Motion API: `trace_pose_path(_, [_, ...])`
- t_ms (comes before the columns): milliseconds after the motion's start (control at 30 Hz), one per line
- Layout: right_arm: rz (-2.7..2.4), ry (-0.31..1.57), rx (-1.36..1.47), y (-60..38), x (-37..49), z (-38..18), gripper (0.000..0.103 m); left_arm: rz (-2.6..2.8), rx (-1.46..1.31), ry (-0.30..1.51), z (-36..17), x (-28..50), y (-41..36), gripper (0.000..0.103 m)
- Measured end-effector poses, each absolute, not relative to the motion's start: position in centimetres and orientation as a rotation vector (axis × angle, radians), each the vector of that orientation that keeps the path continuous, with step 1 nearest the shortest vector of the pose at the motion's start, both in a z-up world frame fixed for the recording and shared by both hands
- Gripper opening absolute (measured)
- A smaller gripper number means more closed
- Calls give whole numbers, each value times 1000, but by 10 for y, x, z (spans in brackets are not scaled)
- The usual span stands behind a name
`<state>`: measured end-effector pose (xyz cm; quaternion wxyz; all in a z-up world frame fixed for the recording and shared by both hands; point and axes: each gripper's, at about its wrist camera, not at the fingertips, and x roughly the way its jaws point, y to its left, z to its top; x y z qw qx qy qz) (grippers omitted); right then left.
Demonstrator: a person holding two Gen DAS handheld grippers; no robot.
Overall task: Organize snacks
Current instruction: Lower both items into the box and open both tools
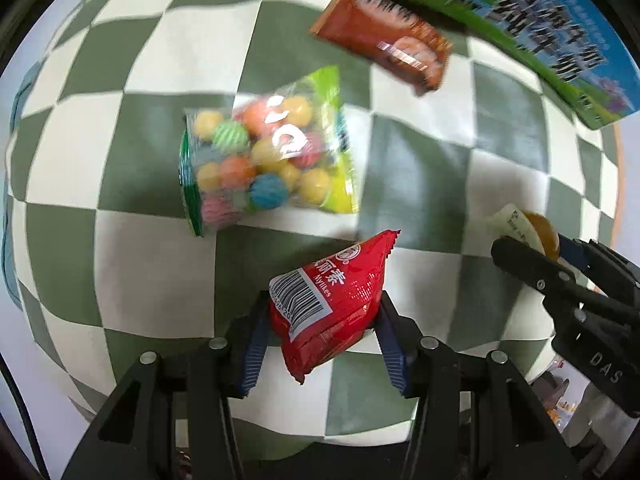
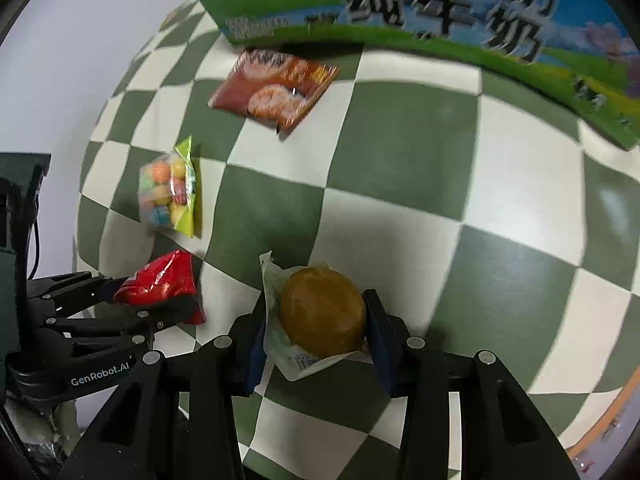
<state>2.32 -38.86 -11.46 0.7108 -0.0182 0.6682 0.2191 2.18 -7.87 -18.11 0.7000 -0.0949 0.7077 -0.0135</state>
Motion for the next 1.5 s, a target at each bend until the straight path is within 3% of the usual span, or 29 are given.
trace_pose_path(533, [432,1151,153,-441,93,37,46,-241,-227,1267,-13,130,-133,47])
trace_pose_path(867, [341,1131,187,-471,185,46,46,-223,-171,1354,-44,232,-143,47])
trace_pose_path(1300, [281,1472,210,-473,235,-37,49,-141,-102,1581,-133,273,-145,50])
trace_pose_path(1400, [253,1496,203,-477,239,-43,70,-126,-101,1598,-138,274,-143,50])
trace_pose_path(1467, [240,1498,186,-475,240,-43,72,-105,-91,1597,-140,275,-141,60])
trace_pose_path(1500, [226,1493,163,-473,241,-42,78,-95,-91,1599,-140,275,-140,74])
